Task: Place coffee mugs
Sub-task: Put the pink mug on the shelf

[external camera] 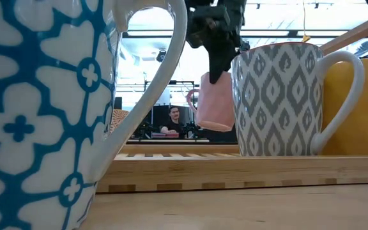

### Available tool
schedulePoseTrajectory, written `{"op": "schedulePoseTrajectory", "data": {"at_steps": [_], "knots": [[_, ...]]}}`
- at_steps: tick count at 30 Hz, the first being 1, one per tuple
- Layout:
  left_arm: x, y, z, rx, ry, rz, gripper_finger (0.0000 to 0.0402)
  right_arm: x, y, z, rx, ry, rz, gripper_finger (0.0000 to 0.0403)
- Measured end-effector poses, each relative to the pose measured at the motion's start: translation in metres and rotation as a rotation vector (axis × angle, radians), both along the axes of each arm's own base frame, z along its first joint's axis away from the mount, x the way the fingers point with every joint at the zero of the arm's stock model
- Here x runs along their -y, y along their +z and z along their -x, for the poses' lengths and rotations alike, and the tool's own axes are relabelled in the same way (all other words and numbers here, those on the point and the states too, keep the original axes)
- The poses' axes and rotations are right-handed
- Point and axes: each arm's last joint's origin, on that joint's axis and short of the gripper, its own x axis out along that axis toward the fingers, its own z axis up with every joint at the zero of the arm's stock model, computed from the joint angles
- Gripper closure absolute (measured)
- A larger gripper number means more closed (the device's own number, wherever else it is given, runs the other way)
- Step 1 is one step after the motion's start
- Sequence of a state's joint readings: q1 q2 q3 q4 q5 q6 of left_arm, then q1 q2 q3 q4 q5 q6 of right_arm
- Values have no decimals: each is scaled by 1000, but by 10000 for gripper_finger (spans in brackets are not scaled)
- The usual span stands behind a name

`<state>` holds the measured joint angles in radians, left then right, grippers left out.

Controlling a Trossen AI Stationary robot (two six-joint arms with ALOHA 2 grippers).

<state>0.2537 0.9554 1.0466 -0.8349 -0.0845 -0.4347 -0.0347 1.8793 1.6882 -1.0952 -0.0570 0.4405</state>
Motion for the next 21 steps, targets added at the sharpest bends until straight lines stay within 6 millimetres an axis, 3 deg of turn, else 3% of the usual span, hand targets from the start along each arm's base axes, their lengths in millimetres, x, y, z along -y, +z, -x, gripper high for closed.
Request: {"op": "schedulePoseTrajectory", "data": {"at_steps": [9,21], "knots": [[0,0,0,0,0,0,269,-47,1,-1,19,59,-12,377],[0,0,0,0,0,0,269,-81,2,1,51,147,-12,377]]}}
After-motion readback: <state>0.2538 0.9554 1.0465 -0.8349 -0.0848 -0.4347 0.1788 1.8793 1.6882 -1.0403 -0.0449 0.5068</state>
